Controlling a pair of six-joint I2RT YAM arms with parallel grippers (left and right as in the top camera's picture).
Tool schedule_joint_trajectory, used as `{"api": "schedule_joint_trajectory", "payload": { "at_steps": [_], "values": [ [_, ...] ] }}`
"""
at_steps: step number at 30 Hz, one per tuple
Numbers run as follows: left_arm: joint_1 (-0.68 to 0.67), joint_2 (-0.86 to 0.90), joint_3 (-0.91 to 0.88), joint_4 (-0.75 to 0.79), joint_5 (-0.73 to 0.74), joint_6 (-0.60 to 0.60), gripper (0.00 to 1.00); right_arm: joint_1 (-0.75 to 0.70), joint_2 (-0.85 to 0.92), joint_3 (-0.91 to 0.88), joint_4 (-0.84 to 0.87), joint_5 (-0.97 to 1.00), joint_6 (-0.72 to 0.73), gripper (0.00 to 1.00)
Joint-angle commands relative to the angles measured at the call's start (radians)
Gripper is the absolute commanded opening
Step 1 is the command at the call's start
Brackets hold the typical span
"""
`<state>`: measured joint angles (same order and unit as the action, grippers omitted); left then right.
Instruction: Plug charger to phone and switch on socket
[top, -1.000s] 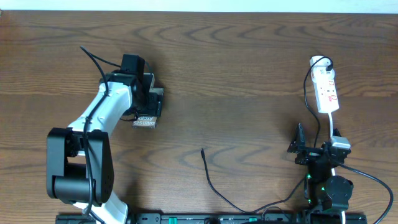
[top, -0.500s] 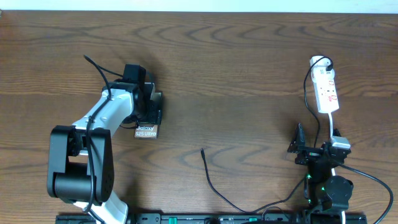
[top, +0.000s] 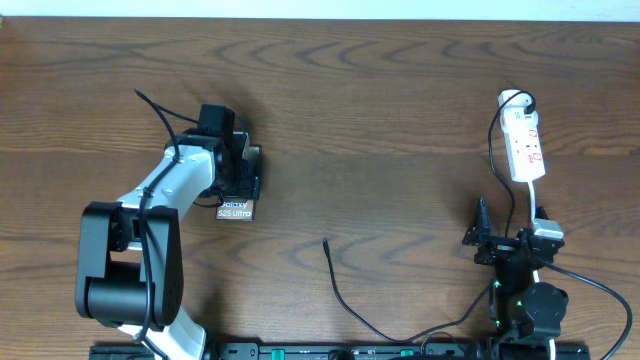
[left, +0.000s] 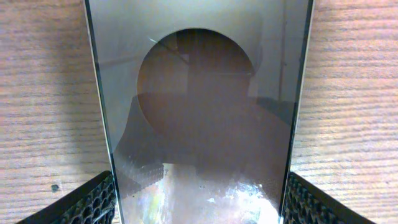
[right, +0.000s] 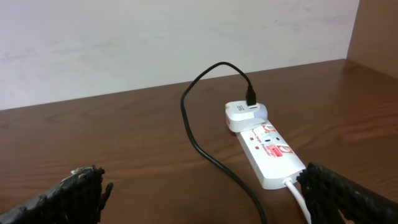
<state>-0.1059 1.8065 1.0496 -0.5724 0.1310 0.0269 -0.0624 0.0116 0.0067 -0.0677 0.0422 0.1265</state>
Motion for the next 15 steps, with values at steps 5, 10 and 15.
{"api": "schedule_joint_trajectory", "payload": {
  "at_steps": [5, 10, 15],
  "values": [
    [0.005, 0.006, -0.053, 0.022, -0.02, 0.006, 0.07, 0.005, -0.006, -0.001, -0.004, 0.008, 0.015, 0.99],
    [0.005, 0.006, -0.074, 0.047, -0.021, 0.006, 0.07, 0.005, -0.007, -0.001, -0.004, 0.008, 0.015, 0.99],
    [0.005, 0.006, -0.084, 0.055, -0.021, 0.006, 0.07, 0.005, -0.007, -0.001, -0.004, 0.008, 0.015, 0.99]
  ]
}}
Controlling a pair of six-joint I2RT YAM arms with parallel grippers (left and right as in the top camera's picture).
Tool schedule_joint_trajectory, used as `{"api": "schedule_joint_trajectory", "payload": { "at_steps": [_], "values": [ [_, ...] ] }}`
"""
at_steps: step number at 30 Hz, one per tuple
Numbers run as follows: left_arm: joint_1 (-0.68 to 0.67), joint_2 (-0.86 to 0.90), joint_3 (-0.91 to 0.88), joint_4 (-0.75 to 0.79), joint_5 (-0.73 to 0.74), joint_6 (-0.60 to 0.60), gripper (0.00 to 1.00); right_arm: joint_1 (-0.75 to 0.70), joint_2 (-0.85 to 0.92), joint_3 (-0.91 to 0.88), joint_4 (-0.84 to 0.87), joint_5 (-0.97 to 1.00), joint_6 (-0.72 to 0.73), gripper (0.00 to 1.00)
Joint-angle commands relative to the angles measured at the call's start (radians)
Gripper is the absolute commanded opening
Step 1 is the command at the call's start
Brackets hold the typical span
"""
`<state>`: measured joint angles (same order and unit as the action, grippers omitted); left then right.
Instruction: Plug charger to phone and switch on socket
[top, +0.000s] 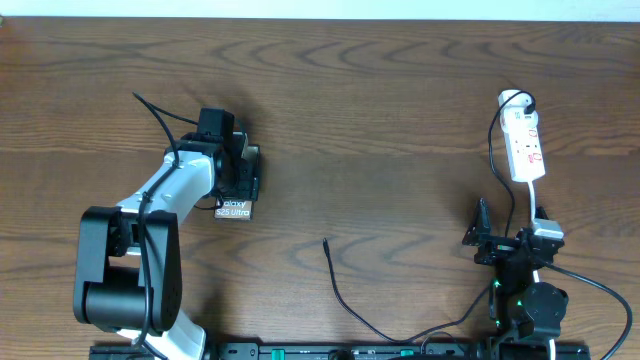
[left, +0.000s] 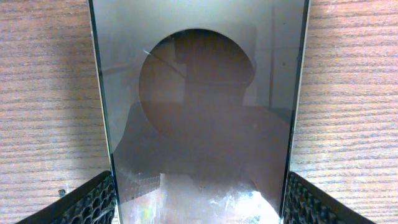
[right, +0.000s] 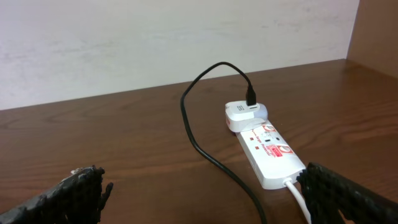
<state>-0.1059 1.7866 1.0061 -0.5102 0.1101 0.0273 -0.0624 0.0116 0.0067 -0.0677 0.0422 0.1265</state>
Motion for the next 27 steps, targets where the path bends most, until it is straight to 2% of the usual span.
{"api": "schedule_joint_trajectory", "payload": {
  "at_steps": [1, 27],
  "values": [
    [0.005, 0.026, -0.041, -0.007, 0.0, 0.006, 0.07, 0.005, -0.007, -0.001, -0.004, 0.008, 0.015, 0.99],
    [0.005, 0.032, -0.062, -0.007, -0.044, 0.005, 0.07, 0.005, -0.007, -0.001, -0.004, 0.008, 0.015, 0.99]
  ]
}}
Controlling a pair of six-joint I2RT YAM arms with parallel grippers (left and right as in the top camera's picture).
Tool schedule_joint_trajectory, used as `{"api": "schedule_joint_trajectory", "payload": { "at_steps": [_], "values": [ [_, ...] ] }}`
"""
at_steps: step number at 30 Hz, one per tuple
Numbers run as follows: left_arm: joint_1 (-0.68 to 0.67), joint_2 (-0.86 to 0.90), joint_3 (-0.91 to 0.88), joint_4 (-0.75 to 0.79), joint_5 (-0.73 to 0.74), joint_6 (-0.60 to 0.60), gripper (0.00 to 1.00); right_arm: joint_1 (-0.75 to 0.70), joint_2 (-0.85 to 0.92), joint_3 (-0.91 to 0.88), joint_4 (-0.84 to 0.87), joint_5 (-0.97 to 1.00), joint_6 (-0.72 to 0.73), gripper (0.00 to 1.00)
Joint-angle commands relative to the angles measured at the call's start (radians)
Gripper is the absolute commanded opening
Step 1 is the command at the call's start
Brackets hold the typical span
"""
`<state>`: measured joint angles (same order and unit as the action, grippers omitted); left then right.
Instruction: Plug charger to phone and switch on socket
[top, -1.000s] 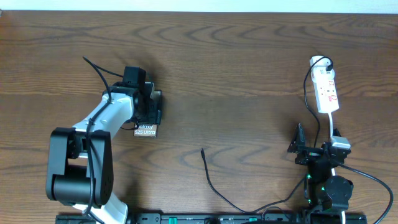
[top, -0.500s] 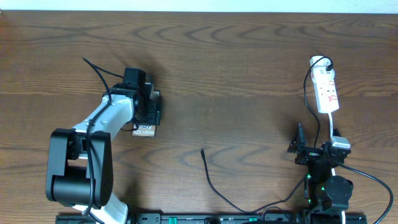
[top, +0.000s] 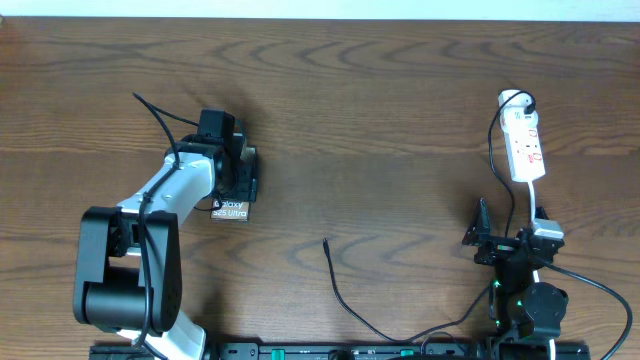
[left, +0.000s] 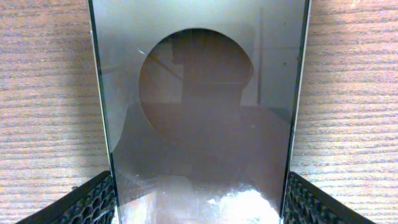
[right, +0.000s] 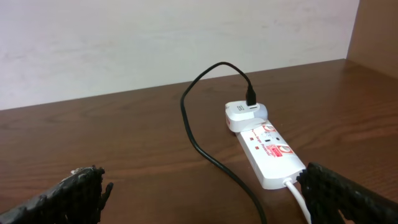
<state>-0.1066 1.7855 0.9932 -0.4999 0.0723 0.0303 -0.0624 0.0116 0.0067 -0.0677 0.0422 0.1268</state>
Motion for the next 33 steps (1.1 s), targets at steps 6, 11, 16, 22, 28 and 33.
{"api": "schedule_joint_trajectory", "payload": {
  "at_steps": [6, 11, 16, 22, 28, 33],
  "values": [
    [0.005, 0.033, -0.049, -0.017, -0.006, 0.002, 0.46, 0.005, -0.007, -0.001, -0.004, 0.008, 0.015, 0.99],
    [0.005, 0.032, -0.049, -0.017, -0.006, 0.002, 0.62, 0.005, -0.007, -0.001, -0.004, 0.008, 0.015, 0.99],
    [0.005, 0.032, -0.049, -0.017, -0.006, 0.002, 0.74, 0.005, -0.006, -0.001, -0.004, 0.008, 0.015, 0.99],
    [0.005, 0.032, -0.049, -0.017, -0.006, 0.002, 0.85, 0.005, -0.007, -0.001, -0.004, 0.008, 0.015, 0.99],
    [0.005, 0.032, -0.049, -0.017, -0.006, 0.002, 0.94, 0.005, -0.006, -0.001, -0.004, 0.008, 0.015, 0.99],
    [0.005, 0.032, -0.049, -0.014, -0.006, 0.002, 0.95, 0.005, -0.006, -0.001, -0.004, 0.008, 0.015, 0.99]
  ]
}}
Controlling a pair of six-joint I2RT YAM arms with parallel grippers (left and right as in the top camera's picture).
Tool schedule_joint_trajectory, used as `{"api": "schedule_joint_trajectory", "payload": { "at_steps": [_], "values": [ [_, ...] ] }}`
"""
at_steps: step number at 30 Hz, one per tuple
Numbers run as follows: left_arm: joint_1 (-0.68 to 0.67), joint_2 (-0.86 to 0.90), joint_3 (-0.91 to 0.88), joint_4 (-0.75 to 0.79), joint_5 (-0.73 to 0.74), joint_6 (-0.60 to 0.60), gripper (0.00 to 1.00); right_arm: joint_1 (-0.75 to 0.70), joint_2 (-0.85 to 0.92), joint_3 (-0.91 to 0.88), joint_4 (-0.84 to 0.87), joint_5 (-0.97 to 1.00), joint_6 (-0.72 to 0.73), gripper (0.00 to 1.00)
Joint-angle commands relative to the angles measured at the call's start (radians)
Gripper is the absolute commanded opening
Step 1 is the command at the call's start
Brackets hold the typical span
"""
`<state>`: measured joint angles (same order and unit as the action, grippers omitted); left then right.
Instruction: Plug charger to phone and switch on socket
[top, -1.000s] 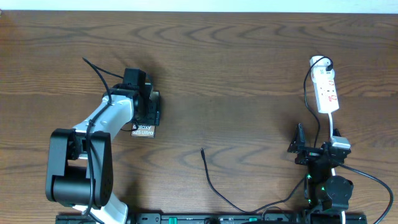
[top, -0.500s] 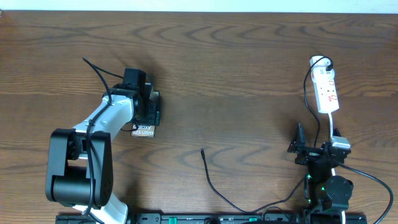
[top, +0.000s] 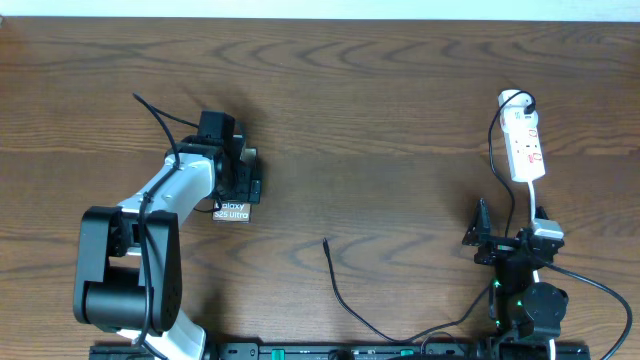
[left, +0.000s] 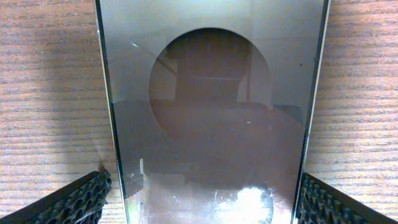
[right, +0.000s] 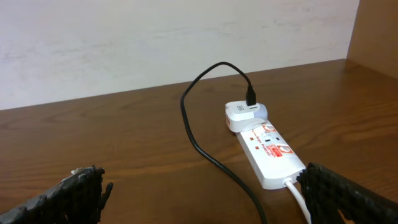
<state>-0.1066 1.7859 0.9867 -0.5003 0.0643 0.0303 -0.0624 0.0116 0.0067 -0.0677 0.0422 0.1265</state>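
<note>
The phone (top: 233, 211) lies flat on the table at the left, its "Galaxy S25 Ultra" label showing, and its dark glass (left: 211, 93) fills the left wrist view. My left gripper (top: 238, 175) straddles it. The right finger touches the phone's edge and a thin strip of wood shows at the left finger (left: 74, 199). The black cable's free plug (top: 326, 242) lies loose mid-table. The white power strip (right: 270, 152) holds the white charger adapter (right: 245, 115). My right gripper (right: 205, 202) is open and empty, near the front edge.
The black cable (right: 205, 149) runs from the adapter toward my right arm's base (top: 530, 300), then loops along the front edge to the loose plug. A white lead (right: 298, 196) leaves the near end of the strip. A pale wall stands behind the table.
The left fingers stand slightly wider, with a sliver of table now showing beside the phone's left edge. The phone's label sits a touch further right. The right arm, strip and cable are unchanged.
My left gripper was closed tight on the phone's sides throughout. The phone sat a little further left 1.1 s ago than it did 2.0 s ago. Now the fingers have eased apart around it. The right gripper stayed open and still, and the loose plug never moved.
</note>
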Motion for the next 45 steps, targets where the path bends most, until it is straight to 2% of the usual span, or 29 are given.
{"api": "schedule_joint_trajectory", "payload": {
  "at_steps": [1, 9, 21, 45],
  "values": [
    [0.005, 0.032, -0.042, -0.013, 0.002, 0.002, 0.95, 0.005, -0.007, -0.001, -0.004, 0.008, 0.015, 0.99],
    [0.005, 0.032, -0.042, 0.021, 0.002, 0.003, 1.0, 0.005, -0.007, -0.001, -0.004, 0.008, 0.015, 0.99],
    [0.005, 0.032, -0.042, 0.1, 0.002, 0.003, 0.98, 0.005, -0.006, -0.001, -0.004, 0.008, 0.015, 0.99],
    [0.005, 0.032, -0.025, 0.056, 0.002, 0.026, 0.98, 0.005, -0.005, -0.001, -0.004, 0.008, 0.015, 0.99]
  ]
}}
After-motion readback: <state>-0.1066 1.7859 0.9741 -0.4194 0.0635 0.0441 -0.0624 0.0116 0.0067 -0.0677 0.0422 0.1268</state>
